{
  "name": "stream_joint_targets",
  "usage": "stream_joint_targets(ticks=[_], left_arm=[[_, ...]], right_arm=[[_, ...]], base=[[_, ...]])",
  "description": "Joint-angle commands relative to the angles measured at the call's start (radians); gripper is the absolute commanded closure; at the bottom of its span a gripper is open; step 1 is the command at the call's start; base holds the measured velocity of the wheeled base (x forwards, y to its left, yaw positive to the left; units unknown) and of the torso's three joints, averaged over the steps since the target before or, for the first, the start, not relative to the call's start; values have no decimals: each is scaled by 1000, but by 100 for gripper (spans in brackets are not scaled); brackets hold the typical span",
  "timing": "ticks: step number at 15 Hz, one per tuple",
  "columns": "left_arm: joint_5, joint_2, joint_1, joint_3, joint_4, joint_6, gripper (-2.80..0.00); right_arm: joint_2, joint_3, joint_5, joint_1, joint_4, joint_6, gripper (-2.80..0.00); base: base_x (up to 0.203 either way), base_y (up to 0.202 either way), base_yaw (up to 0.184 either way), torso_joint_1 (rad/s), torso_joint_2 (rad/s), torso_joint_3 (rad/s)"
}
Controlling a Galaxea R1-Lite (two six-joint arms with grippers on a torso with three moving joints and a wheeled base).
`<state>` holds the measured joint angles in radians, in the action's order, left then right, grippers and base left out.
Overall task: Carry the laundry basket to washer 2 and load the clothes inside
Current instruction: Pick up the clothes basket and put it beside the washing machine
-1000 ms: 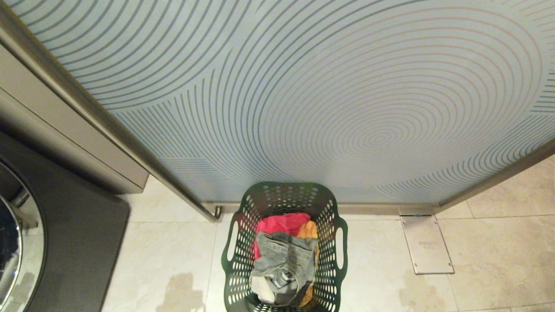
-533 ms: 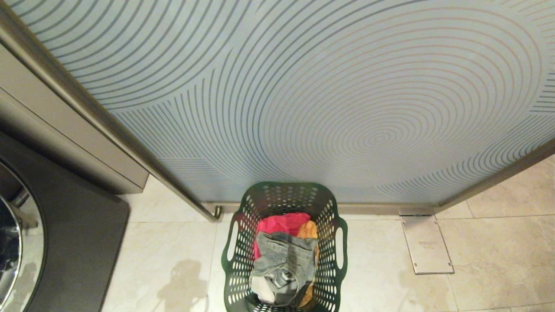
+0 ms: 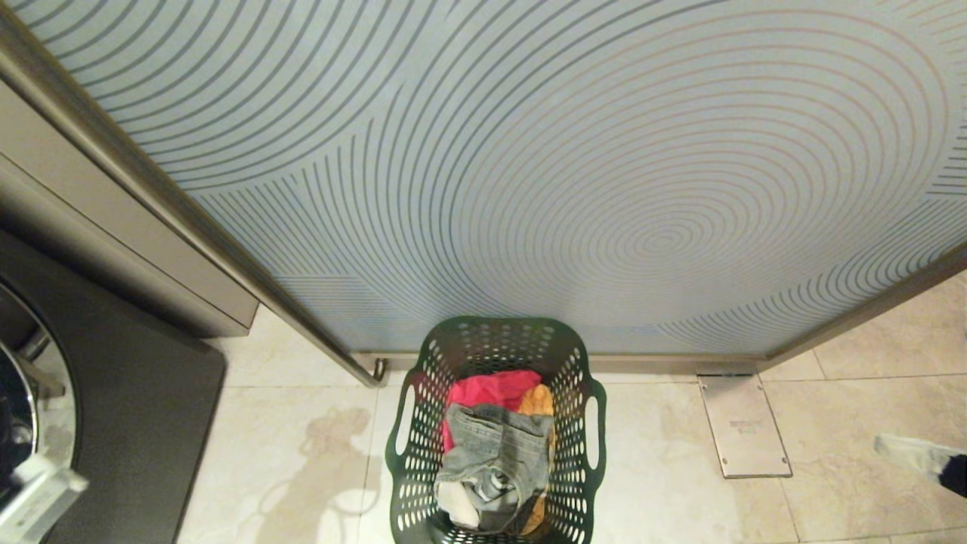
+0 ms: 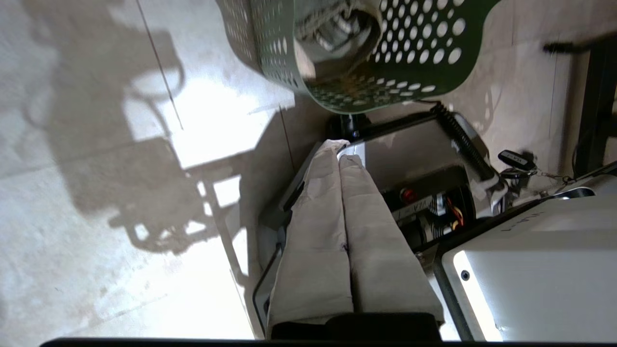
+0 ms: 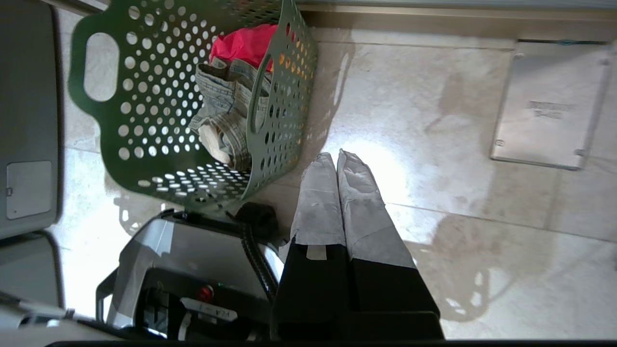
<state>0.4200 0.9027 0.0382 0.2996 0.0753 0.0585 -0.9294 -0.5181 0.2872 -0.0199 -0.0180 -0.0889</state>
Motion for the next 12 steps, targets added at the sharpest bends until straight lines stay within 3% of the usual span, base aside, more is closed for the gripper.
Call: stream_joint_targets(ticks=[1, 4, 7, 9, 12], left_arm=[[-8, 292, 44, -4, -83, -1, 0], [-74, 598, 163, 42, -300, -23, 0], [-244, 787, 386, 197, -487, -133, 0], [-377, 797, 457, 270, -524, -175, 0], [-459, 714, 459, 219, -525, -188, 0]], right_arm=[[-305, 1, 7, -22, 169, -6, 0], [-590, -19, 2, -95, 438, -34, 0], [-733, -68, -8, -196, 650, -127, 0], [-736, -102, -43, -287, 646, -195, 0], [-783, -200, -177, -466, 594, -310, 0]], base=[[0, 0, 0, 0, 0, 0], [0, 0, 0, 0, 0, 0], [0, 0, 0, 0, 0, 0], [0, 0, 0, 0, 0, 0], [0, 0, 0, 0, 0, 0]])
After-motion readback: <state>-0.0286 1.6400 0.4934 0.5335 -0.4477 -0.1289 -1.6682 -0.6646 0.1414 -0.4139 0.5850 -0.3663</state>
